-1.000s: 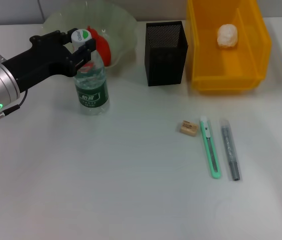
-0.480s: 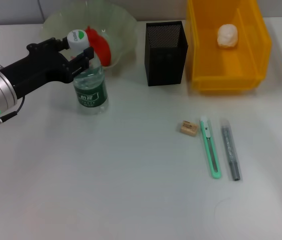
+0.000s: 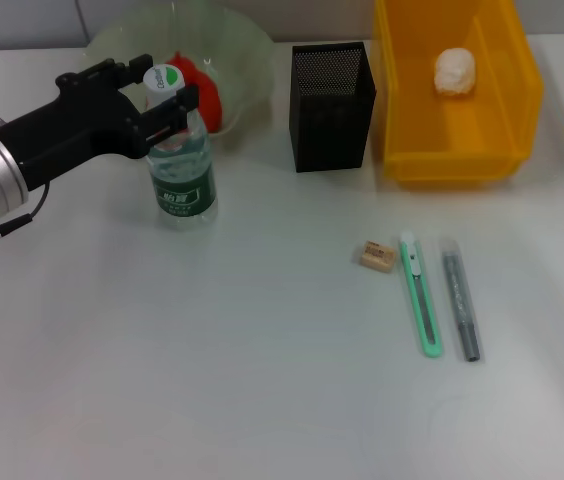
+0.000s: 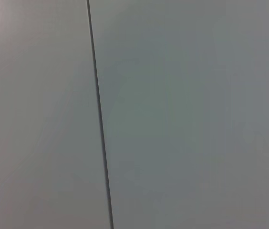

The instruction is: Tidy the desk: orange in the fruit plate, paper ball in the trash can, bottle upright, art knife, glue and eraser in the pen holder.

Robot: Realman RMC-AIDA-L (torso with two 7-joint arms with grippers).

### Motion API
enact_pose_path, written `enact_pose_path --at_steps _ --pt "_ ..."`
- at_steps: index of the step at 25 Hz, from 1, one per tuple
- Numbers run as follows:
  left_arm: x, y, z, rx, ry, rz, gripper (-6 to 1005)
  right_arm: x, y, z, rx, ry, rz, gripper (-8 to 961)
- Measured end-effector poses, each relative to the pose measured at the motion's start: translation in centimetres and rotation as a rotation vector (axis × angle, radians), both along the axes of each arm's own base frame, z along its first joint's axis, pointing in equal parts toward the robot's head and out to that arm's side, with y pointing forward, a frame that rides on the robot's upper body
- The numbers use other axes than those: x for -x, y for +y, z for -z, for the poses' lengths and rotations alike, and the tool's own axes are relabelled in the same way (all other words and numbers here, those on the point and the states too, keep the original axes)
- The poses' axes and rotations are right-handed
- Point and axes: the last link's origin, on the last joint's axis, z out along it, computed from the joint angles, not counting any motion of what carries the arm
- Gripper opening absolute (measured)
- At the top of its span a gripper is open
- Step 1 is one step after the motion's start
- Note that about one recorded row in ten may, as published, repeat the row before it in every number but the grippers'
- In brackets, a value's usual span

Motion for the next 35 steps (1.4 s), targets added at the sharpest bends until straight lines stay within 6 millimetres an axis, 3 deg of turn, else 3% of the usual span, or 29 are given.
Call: enact_pose_path --at_steps 11,17,24,28,35 --pt "-0.1 -0.2 -1.2 -0.025 -0.074 0.045 715 0.6 0.2 -0.2 0.016 -0.01 -0.034 707" --pt "1.8 -0.8 -3.1 -0.123 -0.175 0.046 780 2.6 0.0 -1.4 0.13 -0.101 -0.142 705" --pt "3.1 -0.7 -3.1 -0.158 -0.202 0.022 788 7.1 1.0 -1.7 0.57 -0.3 -0.134 703" --pt "3.4 -0.5 -3.2 -0.172 -0.199 0.018 786 10.3 1.7 0.2 0.85 -0.497 0.043 702" --pt "4.1 -0.4 -4.5 -0.234 -0.185 0.011 784 14.9 1.4 4.2 1.148 -0.771 0.313 702"
